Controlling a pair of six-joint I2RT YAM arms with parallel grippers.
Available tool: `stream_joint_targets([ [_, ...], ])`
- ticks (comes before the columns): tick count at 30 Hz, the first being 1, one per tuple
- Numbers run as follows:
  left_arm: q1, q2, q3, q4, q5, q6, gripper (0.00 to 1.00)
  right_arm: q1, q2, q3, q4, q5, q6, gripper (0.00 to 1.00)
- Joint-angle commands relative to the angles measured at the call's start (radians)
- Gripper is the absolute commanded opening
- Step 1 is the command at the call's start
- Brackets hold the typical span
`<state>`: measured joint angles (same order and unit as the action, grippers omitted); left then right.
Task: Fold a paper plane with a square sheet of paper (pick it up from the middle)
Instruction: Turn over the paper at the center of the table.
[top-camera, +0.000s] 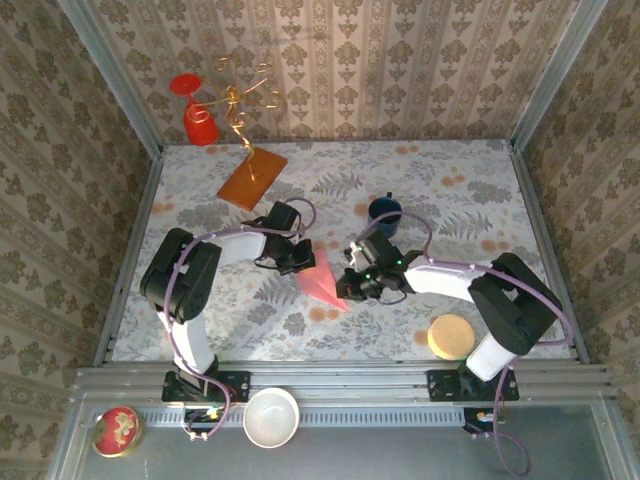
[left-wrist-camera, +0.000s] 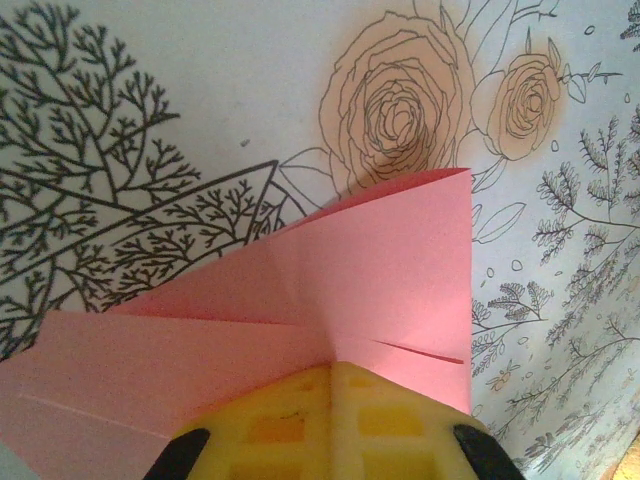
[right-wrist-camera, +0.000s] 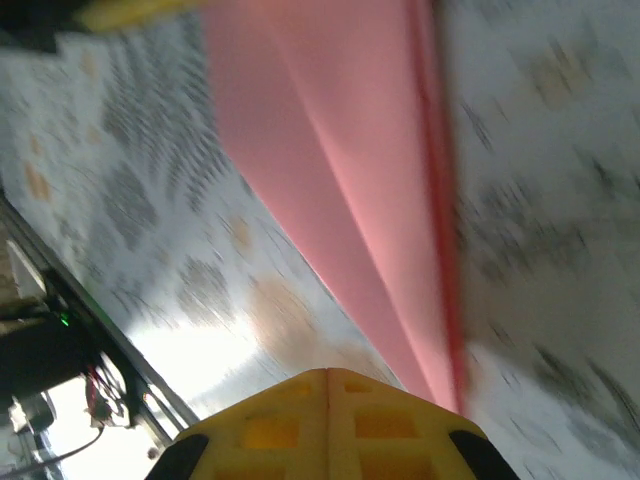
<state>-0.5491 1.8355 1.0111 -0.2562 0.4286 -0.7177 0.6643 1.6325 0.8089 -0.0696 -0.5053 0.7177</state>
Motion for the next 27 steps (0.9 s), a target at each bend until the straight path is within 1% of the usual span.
stream_joint_targets([
  [1,0.002,0.051,-0.029,-0.097,-0.115,0.008,0.04,-0.008,0.067,0.059,0.001,0.028,0.0,0.04],
  [5,0.0,-0.01,0.002,-0.076,-0.066,-0.002,0.08,-0.018,0.097,0.111,0.005,0.074,-0.009,0.09],
  [8,0.0,-0.083,0.032,-0.049,-0.026,-0.019,0.15,-0.031,0.088,0.118,0.018,0.136,-0.005,0.18],
  [10,0.001,-0.134,0.037,-0.036,-0.032,-0.032,0.21,-0.045,0.08,0.105,0.048,0.166,0.009,0.25],
  [12,0.009,-0.189,0.016,-0.02,-0.053,-0.05,0.28,-0.063,0.074,0.081,0.103,0.167,0.026,0.31],
  [14,0.026,-0.243,-0.02,0.001,-0.064,-0.069,0.34,-0.071,0.08,0.068,0.14,0.152,0.021,0.32],
  [17,0.059,-0.325,-0.101,0.049,-0.078,-0.105,0.47,-0.077,0.112,0.096,0.142,0.1,-0.022,0.32],
  [18,0.07,-0.356,-0.135,0.068,-0.082,-0.12,0.5,-0.077,0.121,0.107,0.142,0.081,-0.035,0.33],
  [20,0.087,-0.409,-0.198,0.104,-0.083,-0.149,0.53,-0.077,0.142,0.128,0.141,0.047,-0.061,0.34],
  [22,0.124,-0.458,-0.256,0.141,-0.079,-0.174,0.56,-0.077,0.162,0.145,0.135,0.024,-0.081,0.34],
  [25,0.14,-0.517,-0.313,0.155,-0.08,-0.198,0.61,-0.077,0.191,0.172,0.114,0.015,-0.102,0.34],
  [27,0.144,-0.544,-0.337,0.153,-0.082,-0.205,0.64,-0.077,0.203,0.181,0.121,-0.004,-0.111,0.32],
])
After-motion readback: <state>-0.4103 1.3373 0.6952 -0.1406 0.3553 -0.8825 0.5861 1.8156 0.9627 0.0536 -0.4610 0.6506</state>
